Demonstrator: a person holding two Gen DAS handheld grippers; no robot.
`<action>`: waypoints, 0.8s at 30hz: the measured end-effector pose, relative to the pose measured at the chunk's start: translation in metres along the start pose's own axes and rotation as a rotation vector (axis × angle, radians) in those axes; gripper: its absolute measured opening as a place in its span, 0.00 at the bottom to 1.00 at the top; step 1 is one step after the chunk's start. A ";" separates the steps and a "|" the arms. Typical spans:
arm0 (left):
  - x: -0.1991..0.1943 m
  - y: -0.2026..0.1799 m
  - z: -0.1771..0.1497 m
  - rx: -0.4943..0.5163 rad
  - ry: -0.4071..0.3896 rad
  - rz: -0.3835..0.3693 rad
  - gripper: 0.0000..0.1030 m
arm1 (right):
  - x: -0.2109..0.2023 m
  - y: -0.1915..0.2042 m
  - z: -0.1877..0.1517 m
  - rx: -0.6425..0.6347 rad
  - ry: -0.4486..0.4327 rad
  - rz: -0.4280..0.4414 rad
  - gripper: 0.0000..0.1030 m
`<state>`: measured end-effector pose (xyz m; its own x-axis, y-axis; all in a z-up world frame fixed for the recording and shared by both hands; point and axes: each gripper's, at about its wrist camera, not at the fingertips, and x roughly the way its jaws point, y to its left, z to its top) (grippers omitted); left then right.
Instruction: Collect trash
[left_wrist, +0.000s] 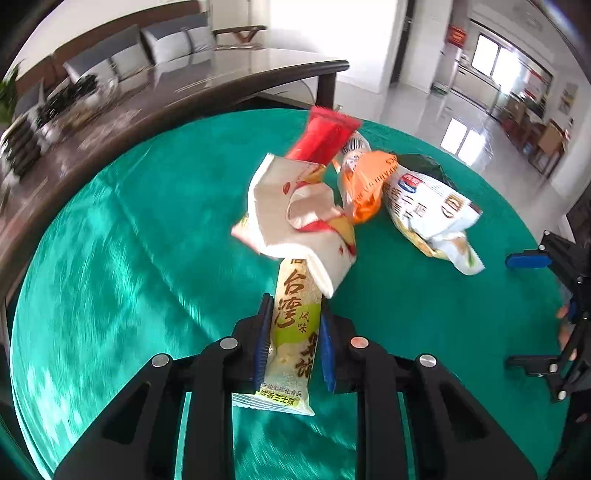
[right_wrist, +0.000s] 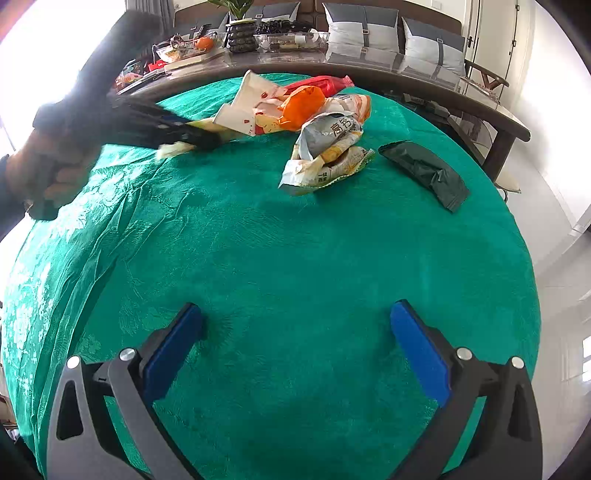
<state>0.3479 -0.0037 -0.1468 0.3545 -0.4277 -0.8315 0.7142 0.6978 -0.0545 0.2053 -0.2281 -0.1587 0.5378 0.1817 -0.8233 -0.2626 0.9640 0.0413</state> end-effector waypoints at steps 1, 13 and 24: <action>-0.008 -0.003 -0.009 -0.037 0.000 0.017 0.22 | 0.000 0.000 0.000 0.000 0.000 0.000 0.96; -0.078 -0.031 -0.112 -0.493 -0.087 0.262 0.24 | 0.000 0.000 0.000 0.000 0.001 0.000 0.96; -0.058 -0.042 -0.111 -0.437 -0.047 0.356 0.93 | -0.015 -0.069 0.015 0.139 -0.069 0.043 0.96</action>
<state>0.2303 0.0559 -0.1575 0.5615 -0.1407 -0.8154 0.2330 0.9724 -0.0073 0.2275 -0.2945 -0.1402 0.5835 0.2322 -0.7782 -0.1764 0.9716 0.1577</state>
